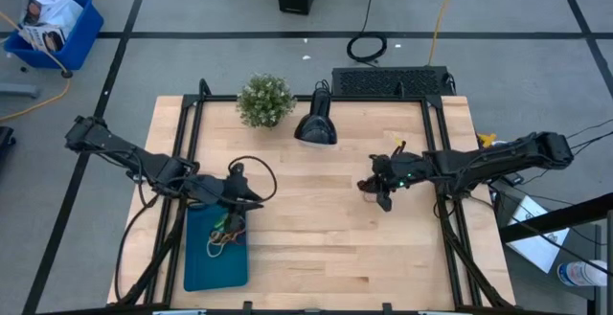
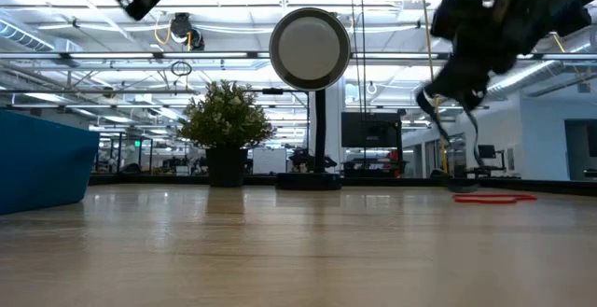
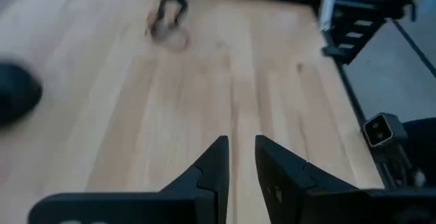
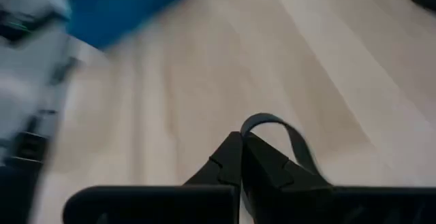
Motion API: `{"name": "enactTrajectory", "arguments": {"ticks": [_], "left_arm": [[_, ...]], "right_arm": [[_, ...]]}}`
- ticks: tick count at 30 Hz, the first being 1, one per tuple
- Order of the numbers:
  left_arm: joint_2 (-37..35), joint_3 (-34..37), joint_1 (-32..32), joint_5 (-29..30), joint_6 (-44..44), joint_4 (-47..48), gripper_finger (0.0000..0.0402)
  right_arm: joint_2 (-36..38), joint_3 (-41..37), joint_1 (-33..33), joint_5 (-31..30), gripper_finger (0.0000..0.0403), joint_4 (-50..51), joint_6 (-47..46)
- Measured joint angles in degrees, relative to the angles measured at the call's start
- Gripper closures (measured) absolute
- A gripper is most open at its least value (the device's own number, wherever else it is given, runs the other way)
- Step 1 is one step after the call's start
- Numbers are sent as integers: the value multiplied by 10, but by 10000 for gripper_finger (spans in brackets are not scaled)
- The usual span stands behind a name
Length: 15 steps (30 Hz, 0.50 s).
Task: Pick and place rubber bands into bin
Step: Put the black rubber band into the blue bin
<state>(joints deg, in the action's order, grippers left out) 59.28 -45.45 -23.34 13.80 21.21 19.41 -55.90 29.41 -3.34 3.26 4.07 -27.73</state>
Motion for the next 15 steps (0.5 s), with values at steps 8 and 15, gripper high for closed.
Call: {"name": "enactTrajectory", "arguments": {"ticks": [8,15], "left_arm": [[77,0,-15,33,-189,-129,325],[168,0,-13,66,-290,-326,325]], "right_arm": [[-24,0,-61,-1,402,-221,39],[-78,1,-95,-47,403,-352,69]]}}
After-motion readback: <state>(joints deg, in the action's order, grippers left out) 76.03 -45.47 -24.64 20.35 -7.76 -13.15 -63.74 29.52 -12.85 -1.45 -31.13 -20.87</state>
